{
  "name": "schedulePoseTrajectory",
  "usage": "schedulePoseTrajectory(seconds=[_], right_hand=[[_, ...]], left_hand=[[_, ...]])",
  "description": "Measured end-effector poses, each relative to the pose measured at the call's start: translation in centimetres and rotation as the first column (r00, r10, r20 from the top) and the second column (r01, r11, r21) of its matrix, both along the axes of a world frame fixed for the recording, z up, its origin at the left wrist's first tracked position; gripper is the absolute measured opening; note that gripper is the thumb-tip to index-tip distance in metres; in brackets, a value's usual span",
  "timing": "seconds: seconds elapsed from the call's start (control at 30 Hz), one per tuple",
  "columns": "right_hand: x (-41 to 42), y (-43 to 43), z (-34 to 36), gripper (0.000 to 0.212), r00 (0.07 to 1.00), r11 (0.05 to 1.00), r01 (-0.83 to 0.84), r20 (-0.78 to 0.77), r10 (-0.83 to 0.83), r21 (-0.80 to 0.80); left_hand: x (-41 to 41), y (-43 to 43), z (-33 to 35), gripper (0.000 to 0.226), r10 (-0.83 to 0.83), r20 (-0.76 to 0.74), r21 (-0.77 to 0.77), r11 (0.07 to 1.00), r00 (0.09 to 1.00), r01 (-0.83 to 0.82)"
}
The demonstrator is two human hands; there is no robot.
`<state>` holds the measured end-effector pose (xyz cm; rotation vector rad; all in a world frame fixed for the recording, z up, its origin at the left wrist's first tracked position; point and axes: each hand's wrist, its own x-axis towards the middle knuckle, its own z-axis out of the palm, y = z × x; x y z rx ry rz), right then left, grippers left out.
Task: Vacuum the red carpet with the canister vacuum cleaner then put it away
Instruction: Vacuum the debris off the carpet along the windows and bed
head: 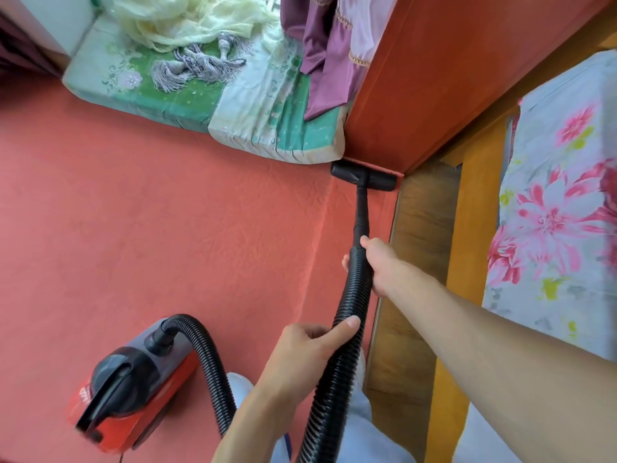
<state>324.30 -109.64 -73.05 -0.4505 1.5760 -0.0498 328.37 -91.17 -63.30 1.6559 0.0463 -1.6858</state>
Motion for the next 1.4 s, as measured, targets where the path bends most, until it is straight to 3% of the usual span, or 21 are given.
schedulePoseTrajectory(seconds=[0.13,0.23,0.47,0.63,0.83,1.03,1.13,1.27,1.4], right_hand=[[-4.8,2.2,3.1,0.021,1.000,0.975,0.008,0.025,-0.013,0.222],[-7.5,3.4,6.3,0.025,0.991,0.930,0.002,0.121,-0.050,0.368],[-7.8,5.9,16.8,0.039,0.948,0.889,0.084,0.238,-0.210,0.450],[-8.1,9.2,23.0,0.039,0.956,0.865,-0.009,0.259,-0.141,0.502],[-5.5,12.6,28.4,0.033,0.965,0.926,-0.075,0.260,-0.026,0.371],[-5.8,15.5,31.6,0.030,0.966,0.975,-0.105,0.252,0.053,0.198],[-6.8,18.4,32.9,0.028,0.968,0.985,-0.047,0.252,0.003,0.166],[-9.5,25.1,33.8,0.030,0.961,0.986,0.095,0.244,-0.126,0.138],[-11.9,31.8,34.0,0.033,0.937,0.965,0.205,0.253,-0.242,0.164]], left_hand=[[0.6,2.4,3.1,0.042,-0.292,-0.019,-0.059,0.955,0.956,0.290],[1.1,3.7,6.3,0.038,-0.472,0.085,-0.043,0.878,0.877,0.477],[1.2,6.4,16.3,0.029,-0.498,0.265,0.009,0.858,0.826,0.514],[0.1,11.6,22.6,0.037,-0.507,0.331,0.073,0.855,0.796,0.514],[0.2,16.5,27.7,0.025,-0.449,0.468,0.112,0.885,0.761,0.452],[1.8,19.7,28.9,0.023,-0.459,0.506,0.063,0.864,0.730,0.499],[2.5,22.3,28.6,0.028,-0.459,0.479,-0.022,0.846,0.748,0.533],[2.1,27.2,28.6,0.018,-0.537,0.507,-0.033,0.770,0.674,0.638],[1.9,32.3,29.1,0.027,-0.578,0.460,-0.052,0.740,0.674,0.671]])
